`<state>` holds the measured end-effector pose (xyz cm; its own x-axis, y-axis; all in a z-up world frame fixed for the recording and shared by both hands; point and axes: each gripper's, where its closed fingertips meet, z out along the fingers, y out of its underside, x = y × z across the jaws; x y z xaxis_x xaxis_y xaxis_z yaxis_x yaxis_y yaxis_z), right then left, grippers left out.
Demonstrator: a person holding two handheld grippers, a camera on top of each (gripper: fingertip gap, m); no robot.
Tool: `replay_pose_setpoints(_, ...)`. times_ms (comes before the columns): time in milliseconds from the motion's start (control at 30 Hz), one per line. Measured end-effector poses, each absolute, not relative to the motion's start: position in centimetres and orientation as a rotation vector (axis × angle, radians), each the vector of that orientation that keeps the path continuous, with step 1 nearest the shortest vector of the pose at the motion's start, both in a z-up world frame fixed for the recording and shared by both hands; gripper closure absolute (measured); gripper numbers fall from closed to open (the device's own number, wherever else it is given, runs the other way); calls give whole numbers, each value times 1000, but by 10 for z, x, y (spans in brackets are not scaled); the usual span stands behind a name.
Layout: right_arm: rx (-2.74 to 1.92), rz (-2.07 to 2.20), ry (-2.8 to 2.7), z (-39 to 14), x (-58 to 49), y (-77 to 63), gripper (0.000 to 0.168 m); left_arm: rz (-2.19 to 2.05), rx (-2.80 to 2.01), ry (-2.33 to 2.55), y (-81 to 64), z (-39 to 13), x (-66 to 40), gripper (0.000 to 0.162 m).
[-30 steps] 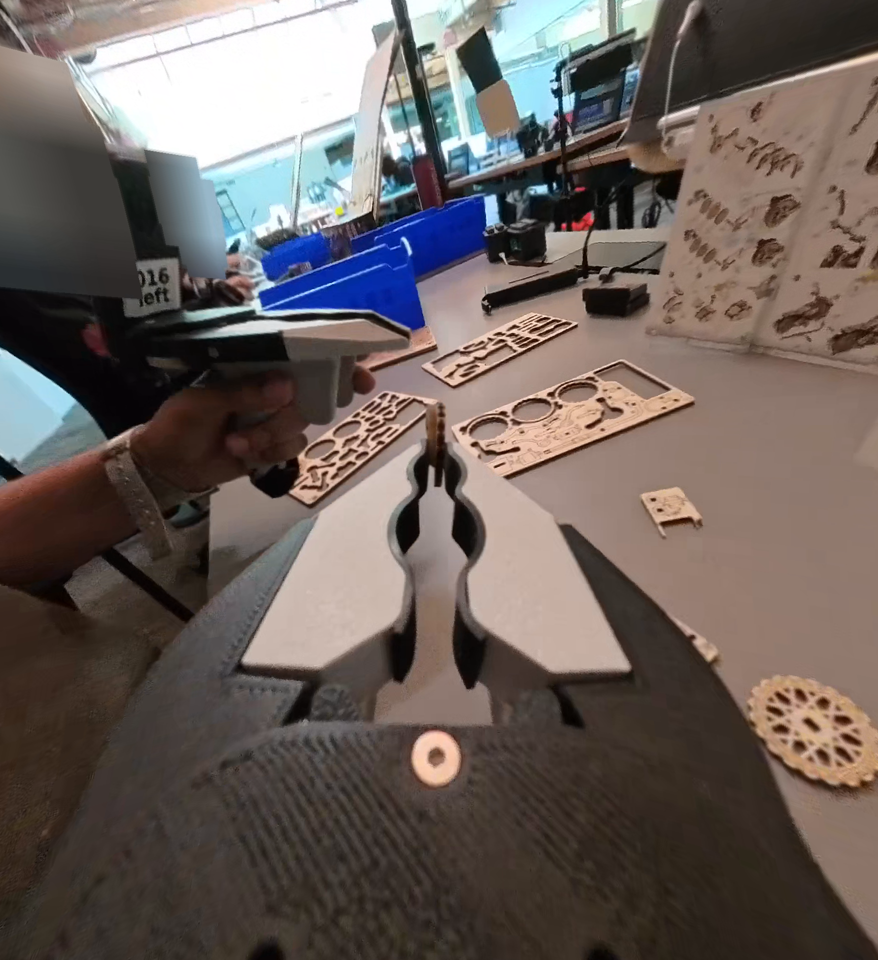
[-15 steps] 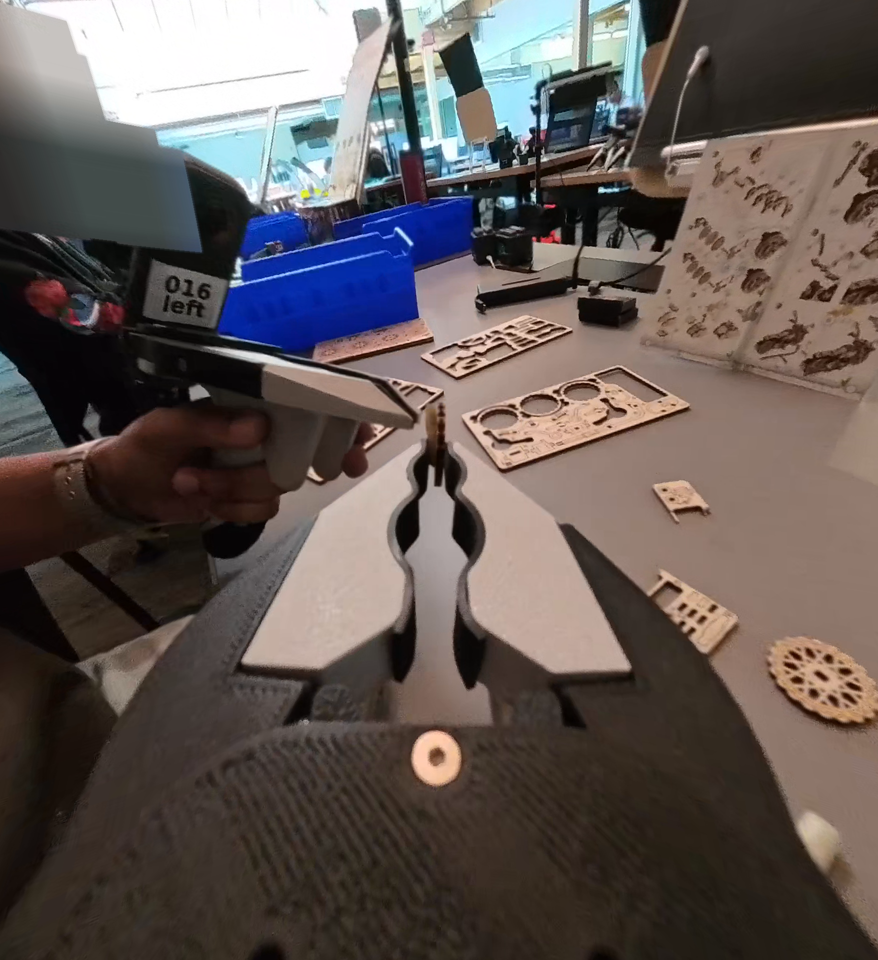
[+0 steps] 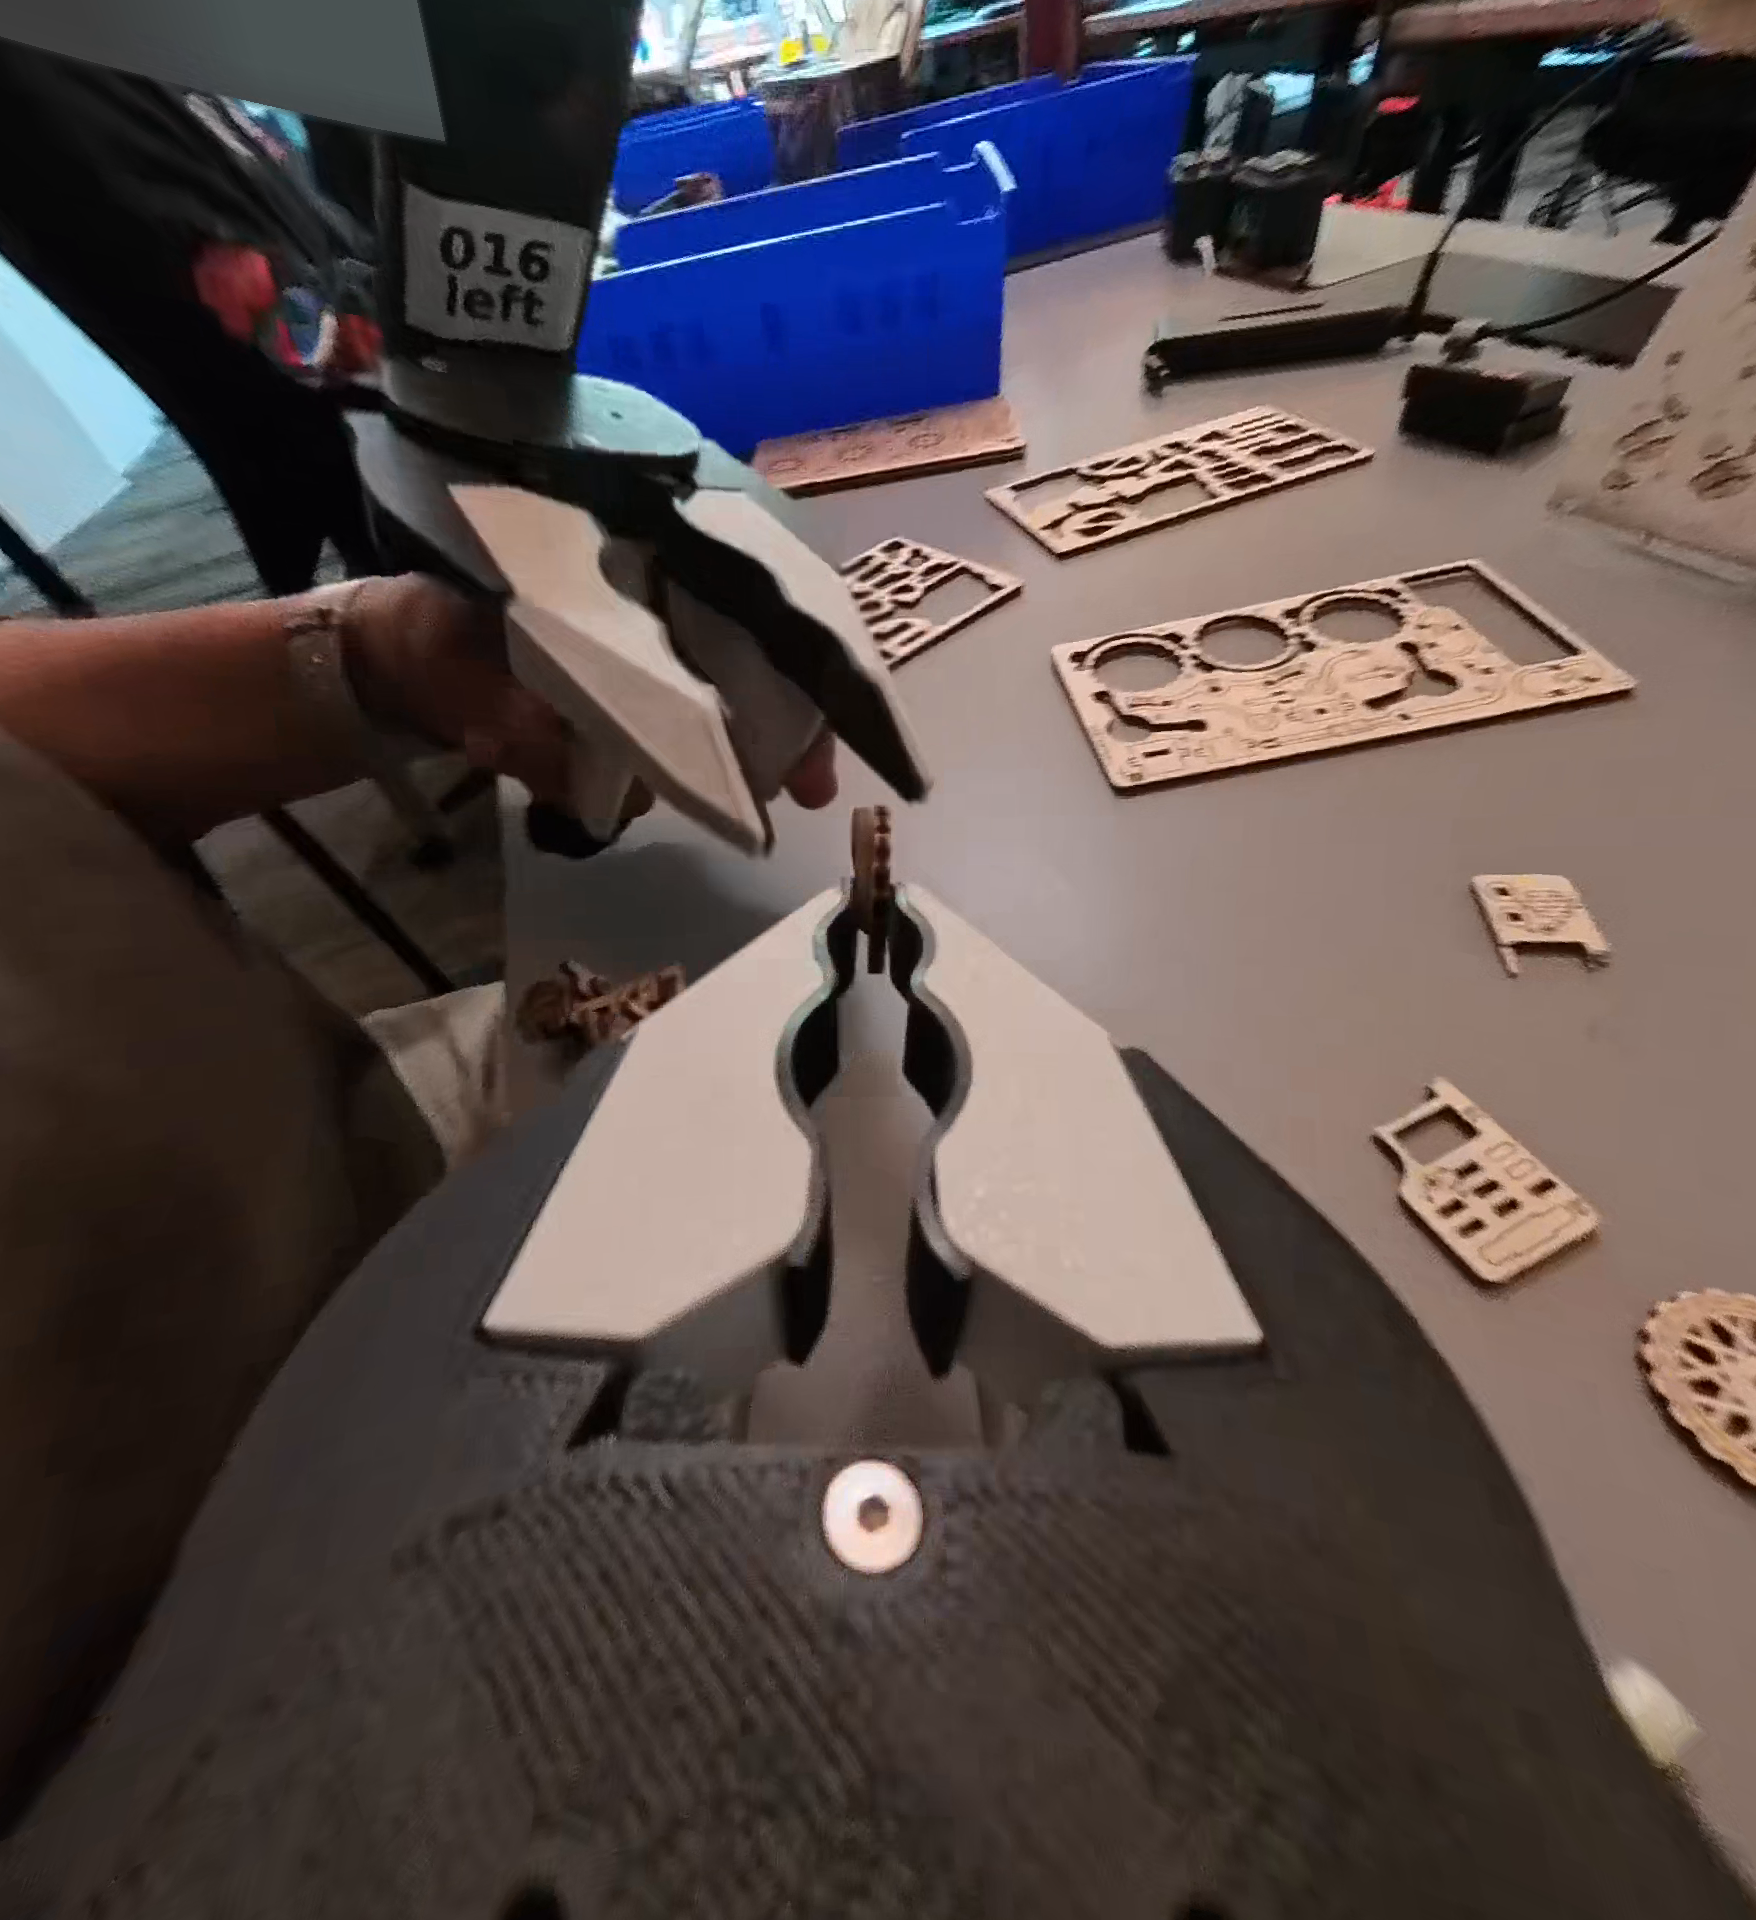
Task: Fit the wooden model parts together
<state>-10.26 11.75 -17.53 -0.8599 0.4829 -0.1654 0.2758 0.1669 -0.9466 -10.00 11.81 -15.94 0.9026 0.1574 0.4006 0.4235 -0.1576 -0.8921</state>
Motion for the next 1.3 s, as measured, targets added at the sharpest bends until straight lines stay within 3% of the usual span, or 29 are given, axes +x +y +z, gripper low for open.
replay_pose_setpoints(367,-664,1607,-2422,-196,-93,117,164,-85,-1944,-327,120,-189,-91,138)
replay_pose_setpoints(667,-873,1621,-2113,-175,-134,172,164,-20,-1855,-425,109,-176,-121,138)
replay_pose_setpoints(1200,-624,1501,-2403,-202,-115,140,163,-45,-1952,-259,143,-181,-125,136)
replay_pose_setpoints(1300,-695,1538,-2214,-174,-130,178,163,-48,-1815,-355,143,-167,-136,135)
